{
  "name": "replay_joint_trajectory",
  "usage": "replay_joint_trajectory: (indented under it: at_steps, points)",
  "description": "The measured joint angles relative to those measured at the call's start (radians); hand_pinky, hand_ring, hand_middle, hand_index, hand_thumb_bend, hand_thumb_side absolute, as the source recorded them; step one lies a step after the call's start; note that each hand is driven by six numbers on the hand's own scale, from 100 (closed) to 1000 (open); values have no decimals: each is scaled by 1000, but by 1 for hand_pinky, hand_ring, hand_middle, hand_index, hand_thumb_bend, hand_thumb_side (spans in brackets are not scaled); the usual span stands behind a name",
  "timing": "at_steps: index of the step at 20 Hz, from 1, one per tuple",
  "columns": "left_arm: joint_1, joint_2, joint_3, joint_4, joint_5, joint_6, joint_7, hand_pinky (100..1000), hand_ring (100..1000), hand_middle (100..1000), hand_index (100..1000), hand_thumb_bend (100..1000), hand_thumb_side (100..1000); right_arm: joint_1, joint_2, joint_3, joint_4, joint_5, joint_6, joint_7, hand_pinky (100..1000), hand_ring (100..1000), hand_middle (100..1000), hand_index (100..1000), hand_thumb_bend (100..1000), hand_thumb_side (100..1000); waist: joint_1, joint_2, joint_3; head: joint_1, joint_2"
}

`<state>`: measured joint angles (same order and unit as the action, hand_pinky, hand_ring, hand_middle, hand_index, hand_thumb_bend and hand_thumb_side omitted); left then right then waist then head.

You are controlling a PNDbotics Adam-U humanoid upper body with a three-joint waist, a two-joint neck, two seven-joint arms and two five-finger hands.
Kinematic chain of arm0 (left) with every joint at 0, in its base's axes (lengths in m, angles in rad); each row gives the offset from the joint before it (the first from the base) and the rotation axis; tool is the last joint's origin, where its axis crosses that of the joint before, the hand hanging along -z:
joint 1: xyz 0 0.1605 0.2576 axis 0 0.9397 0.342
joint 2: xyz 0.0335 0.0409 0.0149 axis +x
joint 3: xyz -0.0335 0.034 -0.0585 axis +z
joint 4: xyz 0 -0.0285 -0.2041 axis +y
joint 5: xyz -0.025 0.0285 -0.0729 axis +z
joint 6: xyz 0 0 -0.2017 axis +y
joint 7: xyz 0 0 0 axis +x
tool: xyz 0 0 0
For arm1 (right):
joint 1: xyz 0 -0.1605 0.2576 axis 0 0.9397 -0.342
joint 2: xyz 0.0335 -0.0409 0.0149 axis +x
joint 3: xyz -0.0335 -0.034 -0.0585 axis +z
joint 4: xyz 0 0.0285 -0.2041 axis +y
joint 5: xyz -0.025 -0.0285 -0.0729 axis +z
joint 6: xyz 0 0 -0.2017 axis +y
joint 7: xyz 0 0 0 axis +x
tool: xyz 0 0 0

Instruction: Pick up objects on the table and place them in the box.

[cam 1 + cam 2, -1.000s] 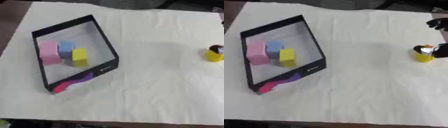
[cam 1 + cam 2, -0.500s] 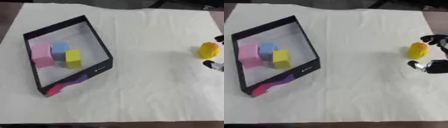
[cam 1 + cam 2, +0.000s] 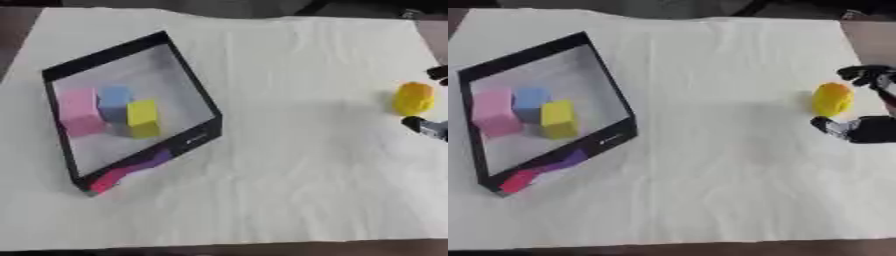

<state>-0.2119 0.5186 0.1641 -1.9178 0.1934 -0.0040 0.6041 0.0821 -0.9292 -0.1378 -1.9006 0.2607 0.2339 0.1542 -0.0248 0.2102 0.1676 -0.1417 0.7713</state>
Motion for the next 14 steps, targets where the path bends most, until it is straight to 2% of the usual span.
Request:
replay_joint_trajectory:
  at_steps: [7,14]
  points:
    - [-1,-1,-1,0,1,0,-2,701,657,747,818,288,510,-49,-9,23,82,-1,26,-7,897,876,854,917,511,443,0,0,7,-12,0]
    - [-2,-6,-1,0,4,0,-4,701,658,747,818,285,511,-88,-10,45,178,-14,6,47,897,875,852,918,519,460,5,2,12,-20,0]
